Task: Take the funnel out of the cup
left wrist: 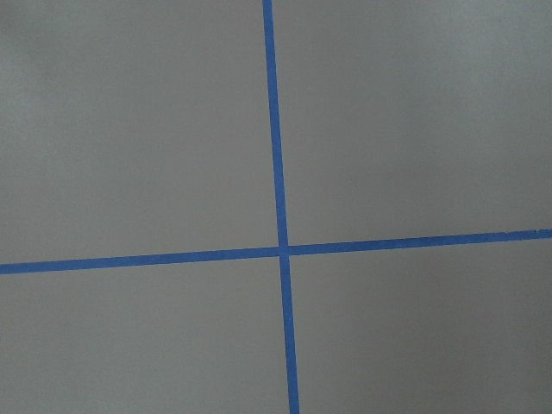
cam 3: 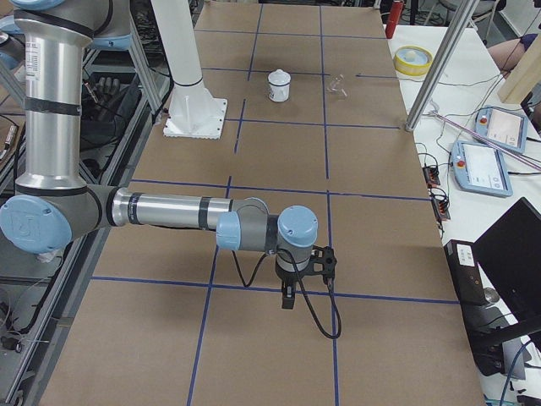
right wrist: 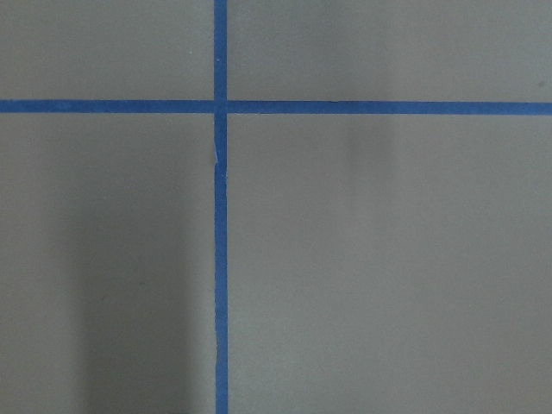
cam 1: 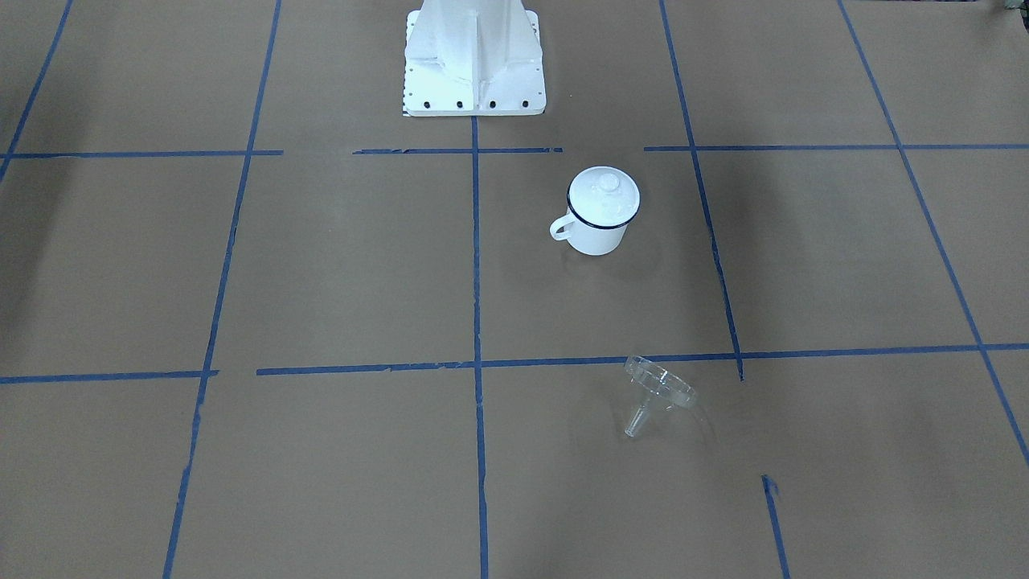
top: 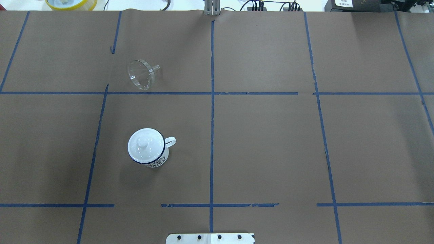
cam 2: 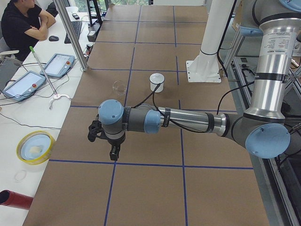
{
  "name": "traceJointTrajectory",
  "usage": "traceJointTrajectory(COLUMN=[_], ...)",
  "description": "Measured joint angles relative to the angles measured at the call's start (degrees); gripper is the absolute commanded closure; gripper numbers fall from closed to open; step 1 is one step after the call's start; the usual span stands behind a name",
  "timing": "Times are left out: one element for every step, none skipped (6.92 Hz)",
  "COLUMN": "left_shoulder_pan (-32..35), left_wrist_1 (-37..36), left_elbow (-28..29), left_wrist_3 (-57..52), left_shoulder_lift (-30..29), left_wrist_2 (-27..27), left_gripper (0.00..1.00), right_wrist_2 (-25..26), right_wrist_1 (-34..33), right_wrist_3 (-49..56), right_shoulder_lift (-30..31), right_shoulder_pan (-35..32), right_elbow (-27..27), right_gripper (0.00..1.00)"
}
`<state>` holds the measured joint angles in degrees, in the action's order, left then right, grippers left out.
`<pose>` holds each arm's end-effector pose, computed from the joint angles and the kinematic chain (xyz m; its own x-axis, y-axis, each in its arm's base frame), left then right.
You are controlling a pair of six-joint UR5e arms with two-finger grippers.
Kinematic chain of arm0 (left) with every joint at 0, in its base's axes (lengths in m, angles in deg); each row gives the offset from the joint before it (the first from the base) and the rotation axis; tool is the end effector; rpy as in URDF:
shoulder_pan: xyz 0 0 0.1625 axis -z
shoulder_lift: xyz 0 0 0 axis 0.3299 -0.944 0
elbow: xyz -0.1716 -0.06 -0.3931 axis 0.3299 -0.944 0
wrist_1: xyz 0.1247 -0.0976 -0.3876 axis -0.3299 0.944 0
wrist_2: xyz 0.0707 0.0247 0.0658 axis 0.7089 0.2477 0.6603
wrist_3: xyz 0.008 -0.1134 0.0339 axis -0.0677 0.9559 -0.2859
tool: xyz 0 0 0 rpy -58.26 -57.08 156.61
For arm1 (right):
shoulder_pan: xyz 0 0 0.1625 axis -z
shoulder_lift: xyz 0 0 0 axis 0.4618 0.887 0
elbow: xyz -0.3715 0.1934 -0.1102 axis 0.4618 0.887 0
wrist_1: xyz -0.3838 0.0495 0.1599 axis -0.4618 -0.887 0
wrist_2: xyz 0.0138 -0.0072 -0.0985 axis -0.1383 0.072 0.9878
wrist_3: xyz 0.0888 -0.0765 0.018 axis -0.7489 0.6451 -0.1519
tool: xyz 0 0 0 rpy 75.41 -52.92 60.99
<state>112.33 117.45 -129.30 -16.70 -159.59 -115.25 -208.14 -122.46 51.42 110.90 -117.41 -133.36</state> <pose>-0.0742 -0.5308 0.6206 0.6778 0.0627 -0.7325 0.0300 0.9932 0.1128 0.0545 -0.4486 0.6930 0.7522 0.0168 0.6588 -0.0030 0.9998 -0.0220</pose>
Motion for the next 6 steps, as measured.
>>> traceJointTrajectory(left_shoulder_pan=[0.0, 0.0, 0.0, 0.0, 0.01, 0.03], left_wrist_1=[0.02, 0.03, 0.03, 0.06, 0.5, 1.45], left_elbow=[0.05, 0.06, -0.04, -0.26, -0.39, -0.39], left_wrist_3=[0.02, 0.04, 0.05, 0.05, 0.05, 0.05], left_shoulder_lift=[0.18, 0.24, 0.27, 0.28, 0.28, 0.32], left_wrist_2=[0.0, -0.01, -0.01, -0.01, -0.01, -0.01], left_gripper=[0.0, 0.0, 0.0, 0.0, 0.0, 0.0], right_wrist_2=[0.0, 0.0, 0.0, 0.0, 0.0, 0.0], right_wrist_1=[0.0, 0.0, 0.0, 0.0, 0.0, 0.0], right_wrist_3=[0.0, 0.0, 0.0, 0.0, 0.0, 0.0], right_shoulder_lift=[0.0, 0.0, 0.0, 0.0, 0.0, 0.0], right_shoulder_pan=[0.0, 0.0, 0.0, 0.0, 0.0, 0.0], right_elbow=[0.01, 0.01, 0.0, -0.01, -0.02, -0.01], right_gripper=[0.0, 0.0, 0.0, 0.0, 0.0, 0.0])
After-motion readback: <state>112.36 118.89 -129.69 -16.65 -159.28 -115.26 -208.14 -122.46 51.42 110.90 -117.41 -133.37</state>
